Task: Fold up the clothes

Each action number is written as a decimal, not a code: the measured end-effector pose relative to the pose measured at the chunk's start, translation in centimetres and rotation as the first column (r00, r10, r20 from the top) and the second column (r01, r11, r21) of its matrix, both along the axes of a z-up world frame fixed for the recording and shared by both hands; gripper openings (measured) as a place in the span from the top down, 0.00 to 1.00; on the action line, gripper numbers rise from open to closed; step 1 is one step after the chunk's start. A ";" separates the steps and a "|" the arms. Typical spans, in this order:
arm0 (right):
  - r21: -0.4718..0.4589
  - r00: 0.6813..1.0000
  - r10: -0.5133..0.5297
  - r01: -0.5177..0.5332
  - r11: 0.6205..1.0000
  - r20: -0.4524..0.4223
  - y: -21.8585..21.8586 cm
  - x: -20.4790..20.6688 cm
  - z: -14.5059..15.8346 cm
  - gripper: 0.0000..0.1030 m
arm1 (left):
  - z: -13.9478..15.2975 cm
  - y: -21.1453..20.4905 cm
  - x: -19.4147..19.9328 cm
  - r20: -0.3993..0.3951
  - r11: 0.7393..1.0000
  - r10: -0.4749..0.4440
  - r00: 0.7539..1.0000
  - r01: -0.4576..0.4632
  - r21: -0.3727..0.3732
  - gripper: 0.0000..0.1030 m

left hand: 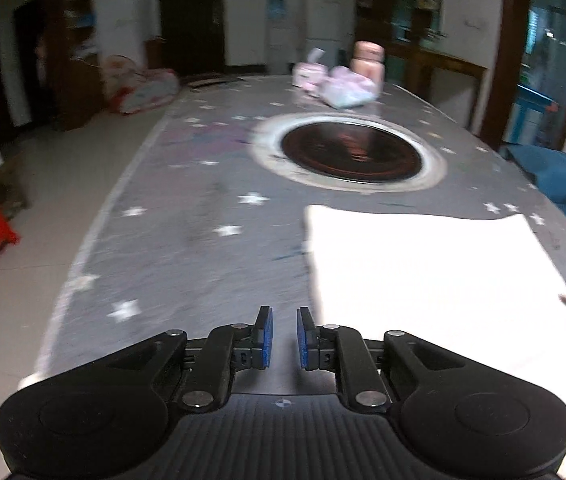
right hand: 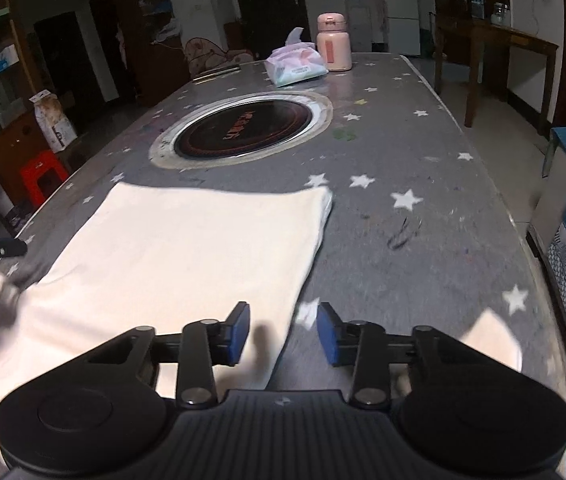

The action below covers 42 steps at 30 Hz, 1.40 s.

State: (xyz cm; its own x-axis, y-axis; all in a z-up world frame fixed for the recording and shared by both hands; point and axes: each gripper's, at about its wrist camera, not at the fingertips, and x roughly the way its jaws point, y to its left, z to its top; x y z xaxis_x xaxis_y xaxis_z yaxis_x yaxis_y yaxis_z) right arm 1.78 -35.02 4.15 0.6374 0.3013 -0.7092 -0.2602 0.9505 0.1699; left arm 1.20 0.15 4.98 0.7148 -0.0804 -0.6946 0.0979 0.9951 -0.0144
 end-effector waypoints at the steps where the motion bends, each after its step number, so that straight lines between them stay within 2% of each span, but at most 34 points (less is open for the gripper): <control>1: -0.003 1.000 0.002 -0.002 1.000 -0.004 0.1 0.5 -0.1 0.69 | -0.3 -0.6 0.6 -0.008 1.000 -0.021 1.000 0.021 -0.005 0.88; 7: -0.030 1.000 0.017 -0.018 0.999 -0.026 0.8 3.7 -0.7 0.75 | -1.8 -2.7 3.9 -0.045 0.992 -0.126 0.991 0.125 -0.032 0.89; 15: -0.066 0.998 0.036 -0.040 0.997 -0.057 1.7 8.0 -1.6 0.77 | -2.8 -3.3 7.0 -0.037 0.988 -0.151 0.988 0.151 -0.001 0.89; 17: -0.073 0.997 0.038 -0.043 0.996 -0.060 2.0 8.9 -1.7 0.79 | -2.8 -3.2 7.8 -0.036 0.989 -0.149 0.988 0.150 0.003 0.89; 21: -0.100 0.998 0.032 -0.037 0.994 -0.050 2.4 10.3 -1.7 0.93 | -2.9 -3.0 9.6 -0.031 0.991 -0.136 0.990 0.136 0.007 0.89; 27: -0.150 0.999 0.037 -0.039 0.988 -0.016 3.1 12.7 -1.8 0.95 | -3.1 -3.2 11.8 0.004 0.991 -0.117 0.993 0.117 0.059 0.89; 32: -0.173 0.999 0.049 -0.050 0.984 -0.012 3.6 15.1 -1.8 0.94 | -3.2 -3.2 13.6 0.005 0.993 -0.100 0.995 0.099 0.071 0.89; 36: -0.183 0.997 0.082 -0.080 0.980 0.004 3.7 14.5 -0.5 0.89 | -3.1 -3.1 13.6 0.006 0.992 -0.098 0.995 0.097 0.074 0.88; 39: -0.181 0.991 0.133 -0.127 0.975 0.017 3.9 12.3 0.9 0.89 | -2.8 -3.8 12.7 0.002 0.990 -0.115 0.993 0.114 0.087 0.88; 42: -0.180 0.974 0.226 -0.218 0.959 0.027 4.7 8.9 2.2 0.87 | -2.2 -4.8 11.3 0.011 0.985 -0.154 0.988 0.153 0.074 0.88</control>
